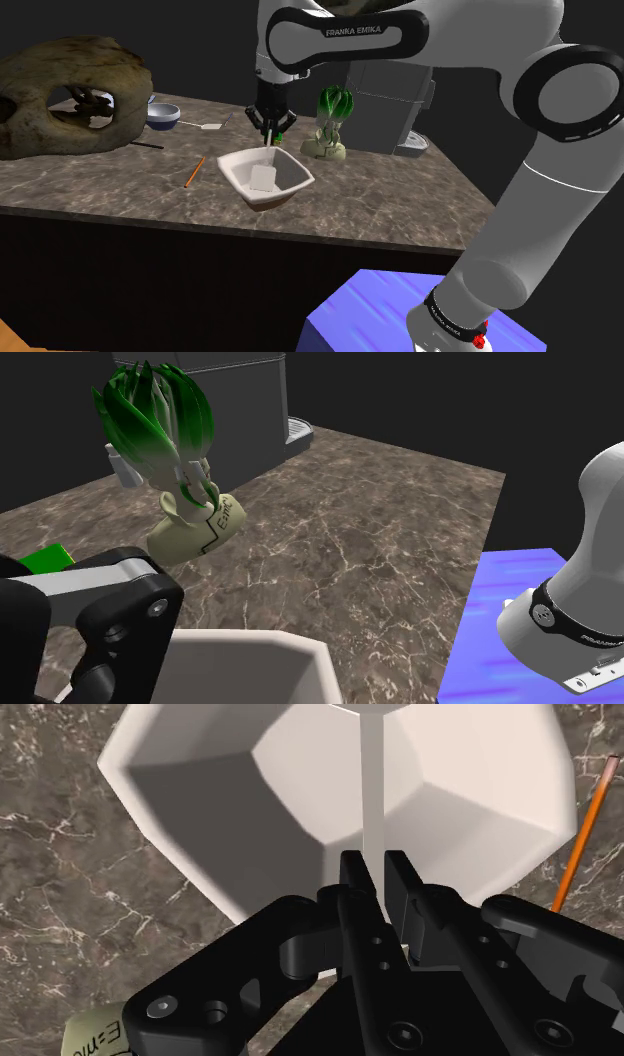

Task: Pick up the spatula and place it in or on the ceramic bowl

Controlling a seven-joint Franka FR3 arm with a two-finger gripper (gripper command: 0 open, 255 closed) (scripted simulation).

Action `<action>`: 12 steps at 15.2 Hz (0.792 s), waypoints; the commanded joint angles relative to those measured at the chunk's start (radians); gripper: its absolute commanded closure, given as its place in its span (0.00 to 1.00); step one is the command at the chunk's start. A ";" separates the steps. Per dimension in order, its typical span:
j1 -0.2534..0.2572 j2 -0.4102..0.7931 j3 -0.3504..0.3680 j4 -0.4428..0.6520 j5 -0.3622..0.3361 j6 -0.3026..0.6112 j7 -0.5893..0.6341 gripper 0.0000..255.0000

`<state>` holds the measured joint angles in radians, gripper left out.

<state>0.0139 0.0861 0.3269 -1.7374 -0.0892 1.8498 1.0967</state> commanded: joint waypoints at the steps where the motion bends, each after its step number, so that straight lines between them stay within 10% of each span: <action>1: 0.001 0.006 0.001 -0.015 -0.003 0.021 0.005 1.00; 12: 0.002 0.030 -0.001 -0.134 -0.016 0.162 0.020 1.00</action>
<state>0.0157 0.1094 0.3264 -1.8645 -0.1024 1.9978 1.1156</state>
